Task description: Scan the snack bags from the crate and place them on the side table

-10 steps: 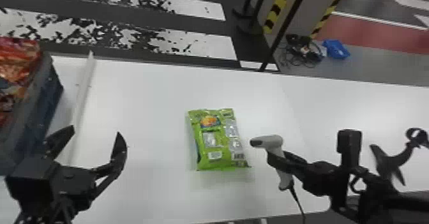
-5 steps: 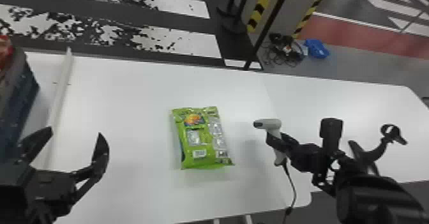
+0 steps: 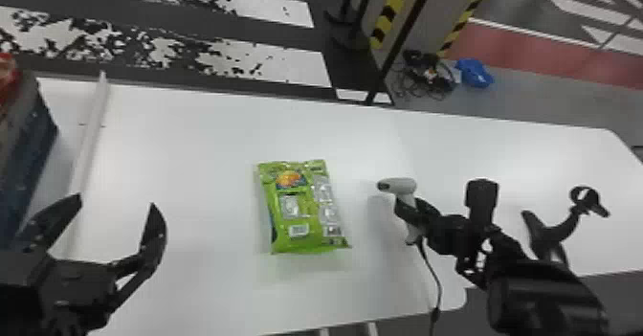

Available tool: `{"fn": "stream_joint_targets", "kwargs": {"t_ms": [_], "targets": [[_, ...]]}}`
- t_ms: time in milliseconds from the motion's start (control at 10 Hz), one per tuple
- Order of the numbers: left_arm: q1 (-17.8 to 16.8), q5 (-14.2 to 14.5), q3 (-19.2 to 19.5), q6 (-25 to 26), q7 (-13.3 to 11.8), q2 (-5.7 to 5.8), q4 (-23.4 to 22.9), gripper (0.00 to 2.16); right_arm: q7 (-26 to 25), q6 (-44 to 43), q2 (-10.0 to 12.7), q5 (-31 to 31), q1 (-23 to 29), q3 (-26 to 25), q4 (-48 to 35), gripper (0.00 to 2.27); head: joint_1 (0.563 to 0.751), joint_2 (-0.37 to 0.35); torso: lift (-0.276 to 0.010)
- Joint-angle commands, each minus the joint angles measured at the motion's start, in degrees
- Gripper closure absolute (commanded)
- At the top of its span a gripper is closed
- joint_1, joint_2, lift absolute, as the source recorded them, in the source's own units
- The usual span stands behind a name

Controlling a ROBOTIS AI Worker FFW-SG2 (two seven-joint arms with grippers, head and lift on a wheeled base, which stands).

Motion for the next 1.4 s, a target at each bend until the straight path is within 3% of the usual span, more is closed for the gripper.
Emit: {"fn": "stream_joint_targets", "kwargs": {"t_ms": [0,300,400,700,800,1100,1300], "targets": [[0.11,0.00,-0.06,-0.02,0.00,-0.15,-0.03,0.08,-0.15,-0.24,-0.48,0.61,-0.60,1.21,1.51,2.20,0.695,-0.350,-0.094],[0.20,0.00,-0.06,-0.02,0.00,-0.15,-0.03,0.08,-0.33,-0.59,-0.57,1.05,-0.95,2.27,2.65,2.07,0.695,-0.350,-0.094],[0.20,0.00,-0.06,-0.02,0.00,-0.15,-0.03,0.08,-0.33,-0.59,-0.48,1.05,-0.95,2.36,2.65,1.78,0.695,-0.350,-0.094],[0.20,0.00,-0.06,-0.02,0.00,-0.15,0.06,0.08,-0.33,-0.59,-0.40,0.88,-0.77,2.44,2.65,0.24,0.695,-0.350,-0.094],[0.20,0.00,0.03,-0.02,0.00,-0.15,0.06,0.08,-0.42,-0.41,-0.31,0.53,-0.16,1.92,1.60,0.07,0.695,-0.350,-0.094],[0.02,0.00,0.03,-0.02,0.00,-0.15,0.24,0.08,0.20,2.93,0.92,-5.01,5.55,-1.69,-8.51,0.08,0.695,-0.350,-0.094],[-0.16,0.00,0.03,-0.02,0.09,-0.15,0.50,0.08,5.82,9.08,1.71,-10.90,6.87,-4.32,-11.85,0.11,0.695,-0.350,-0.094]]}}
